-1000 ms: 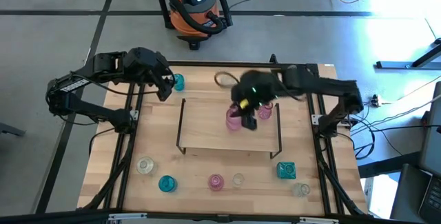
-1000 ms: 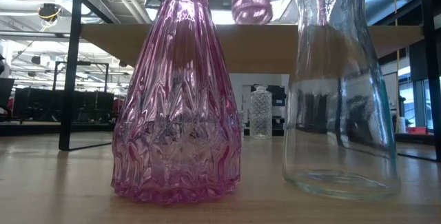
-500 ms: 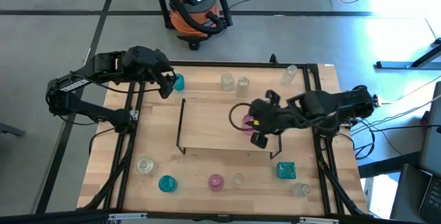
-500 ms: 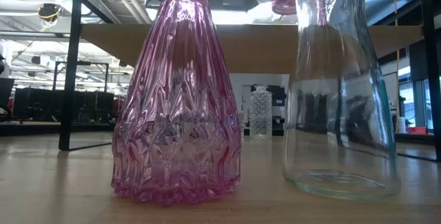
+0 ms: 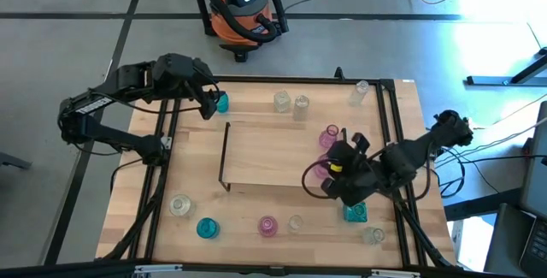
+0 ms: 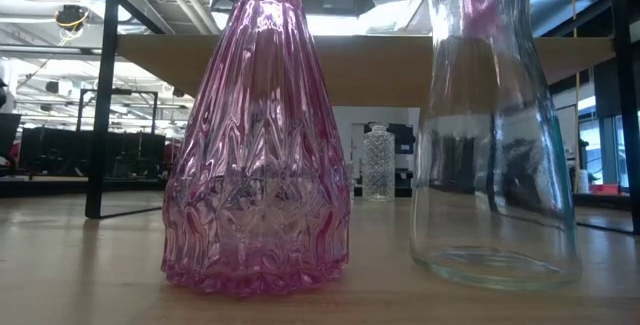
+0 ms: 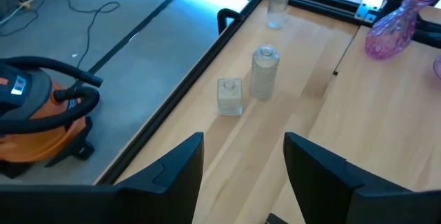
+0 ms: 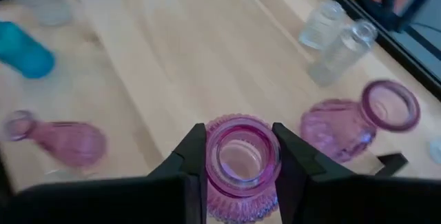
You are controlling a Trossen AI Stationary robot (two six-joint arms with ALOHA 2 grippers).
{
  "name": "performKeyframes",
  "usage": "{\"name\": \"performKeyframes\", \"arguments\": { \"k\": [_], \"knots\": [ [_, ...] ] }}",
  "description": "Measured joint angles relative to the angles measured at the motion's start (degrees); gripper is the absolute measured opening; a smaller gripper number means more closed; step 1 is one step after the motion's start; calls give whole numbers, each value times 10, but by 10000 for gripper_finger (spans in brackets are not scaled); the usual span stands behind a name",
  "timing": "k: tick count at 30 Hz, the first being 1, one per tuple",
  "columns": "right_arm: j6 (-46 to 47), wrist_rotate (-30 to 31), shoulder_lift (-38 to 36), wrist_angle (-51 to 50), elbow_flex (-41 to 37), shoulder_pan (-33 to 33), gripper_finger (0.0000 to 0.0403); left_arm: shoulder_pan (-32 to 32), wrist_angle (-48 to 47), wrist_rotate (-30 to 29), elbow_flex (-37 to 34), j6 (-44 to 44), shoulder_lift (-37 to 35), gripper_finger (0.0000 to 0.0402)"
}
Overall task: Sort vases onto shelf
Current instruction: Put the top pink vase on the shelf
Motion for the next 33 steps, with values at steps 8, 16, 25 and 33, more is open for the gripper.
{"name": "performKeyframes", "arguments": {
  "k": [8, 16, 25, 33],
  "knots": [
    [86, 35, -1, -9, -58, -1, 86, 28, 3, 30, 0, 0, 3, 192],
    [120, 51, -1, -39, -65, -2, 87, 28, 14, 30, 0, 0, 3, 192],
    [170, 56, -1, -82, -66, -2, 91, 29, 28, 30, 0, 0, 3, 192],
    [171, 56, 0, -83, -66, -2, 107, 29, 35, 30, 0, 0, 3, 192]
  ]
}}
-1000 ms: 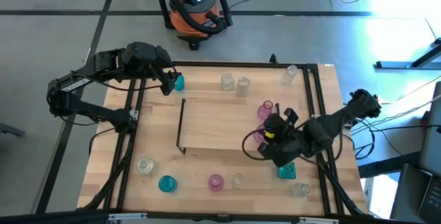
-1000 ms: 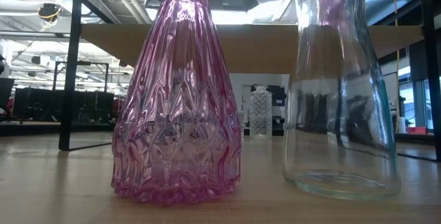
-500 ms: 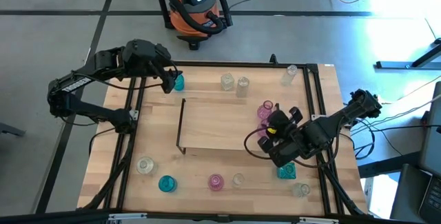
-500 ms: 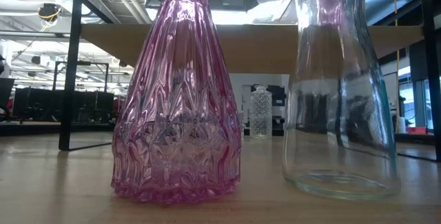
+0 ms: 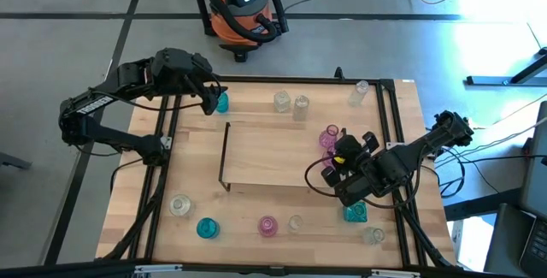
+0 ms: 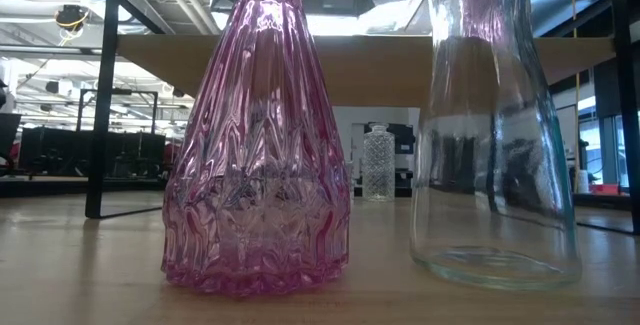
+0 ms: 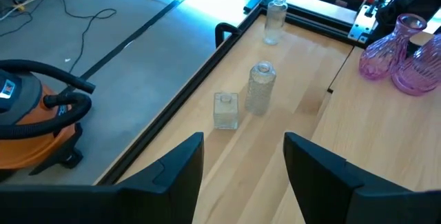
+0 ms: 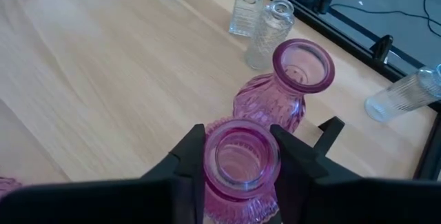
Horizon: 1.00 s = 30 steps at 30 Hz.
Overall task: Sort vases onto shelf
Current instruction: Put the top pink vase on the shelf
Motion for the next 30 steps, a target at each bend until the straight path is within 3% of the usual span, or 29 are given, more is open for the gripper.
{"name": "performKeyframes", "arguments": {
  "k": [30],
  "knots": [
    [77, 26, 2, 3, -2, -4, 124, 0, 0, 0, 0, 0, 0, 192]
  ]
}}
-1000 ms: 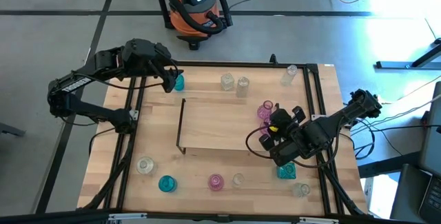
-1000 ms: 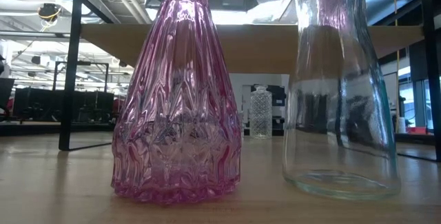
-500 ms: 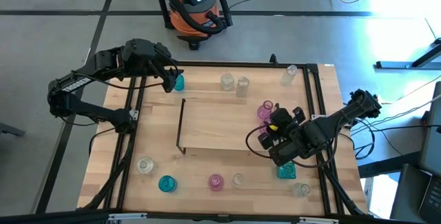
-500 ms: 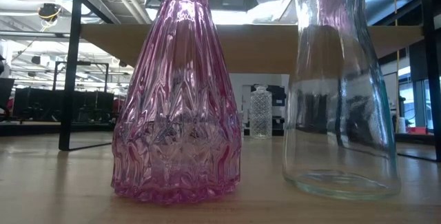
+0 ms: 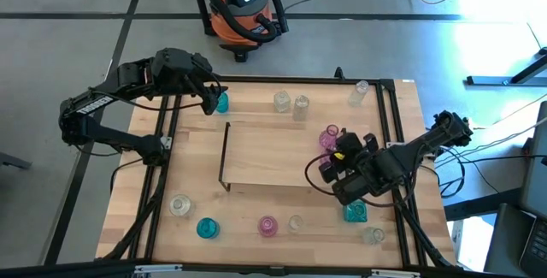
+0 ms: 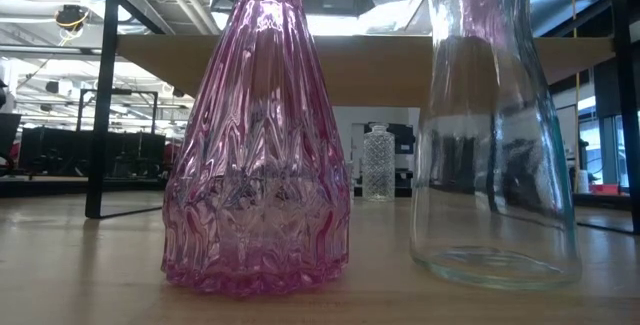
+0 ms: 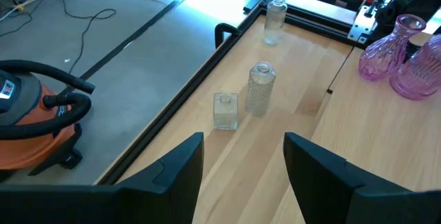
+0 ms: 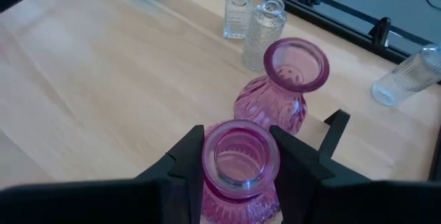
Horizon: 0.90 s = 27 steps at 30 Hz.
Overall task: Sort vases onto shelf
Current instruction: Put the top pink vase on the shelf, then put the bottom right blue vase on the shelf
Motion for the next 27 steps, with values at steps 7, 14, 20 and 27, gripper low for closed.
{"name": "performKeyframes", "arguments": {
  "k": [7, 14, 20, 27],
  "knots": [
    [0, 5, 0, -1, 0, -8, 124, 0, 0, 0, 0, 0, 0, 192],
    [2, -1, 0, 0, 0, -8, 134, 0, 0, 0, 0, 9, 0, 192],
    [19, -3, 0, -2, 0, -8, 185, 0, 0, 0, 0, 13, 0, 192],
    [19, -7, 0, -7, 22, -8, 229, 0, 0, 0, 0, 15, 0, 192]
  ]
}}
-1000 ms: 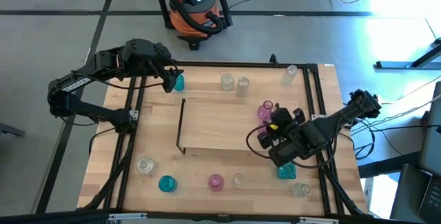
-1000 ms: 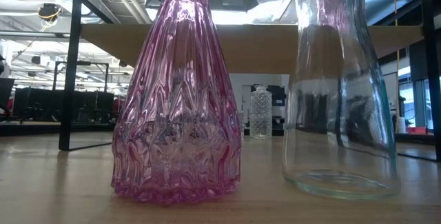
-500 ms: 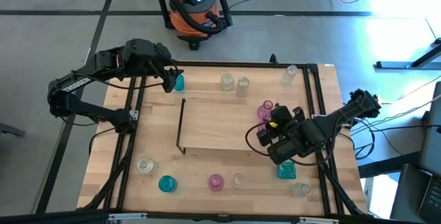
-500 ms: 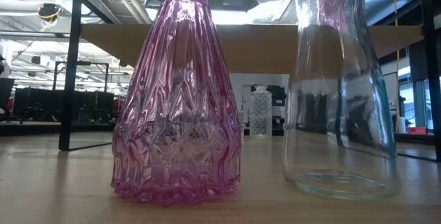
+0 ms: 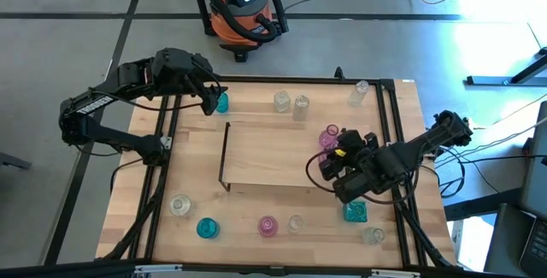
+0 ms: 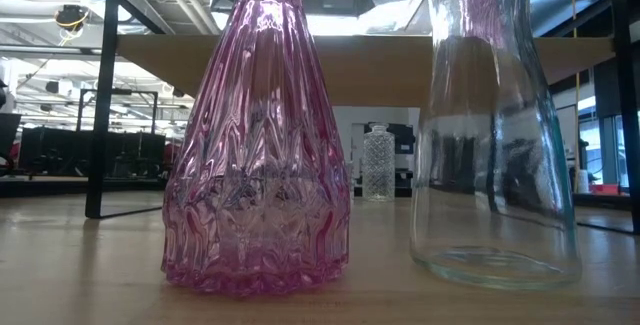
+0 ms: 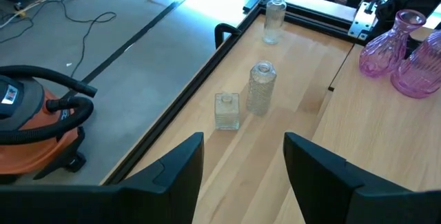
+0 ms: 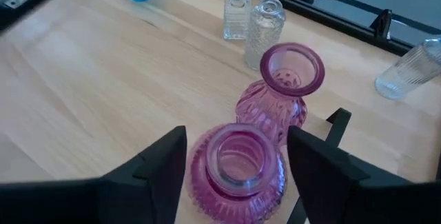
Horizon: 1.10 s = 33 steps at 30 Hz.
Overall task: Sort vases onto shelf
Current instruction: Put the bottom right blue vase on the shelf
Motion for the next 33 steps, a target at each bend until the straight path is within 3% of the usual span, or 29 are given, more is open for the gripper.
{"name": "performKeyframes", "arguments": {
  "k": [6, 13, 18, 22, 25, 33],
  "knots": [
    [-8, -46, -1, -24, 55, 8, 232, 0, 3, 0, 0, 0, 0, 192],
    [2, -164, -8, -23, 66, 114, 232, 0, 17, 14, 0, 0, 0, 192],
    [137, -199, -9, -23, 22, 201, 232, 0, 18, 16, 0, 0, 0, 192],
    [282, -280, -8, -22, -47, 239, 232, 0, 18, 16, 0, 0, 0, 192],
    [372, -303, -8, -16, -86, 259, 232, 0, 17, 18, 0, 0, 0, 192],
    [393, -300, -8, 54, -145, 254, 232, 0, 17, 26, 0, 1, 0, 192]
  ]
}}
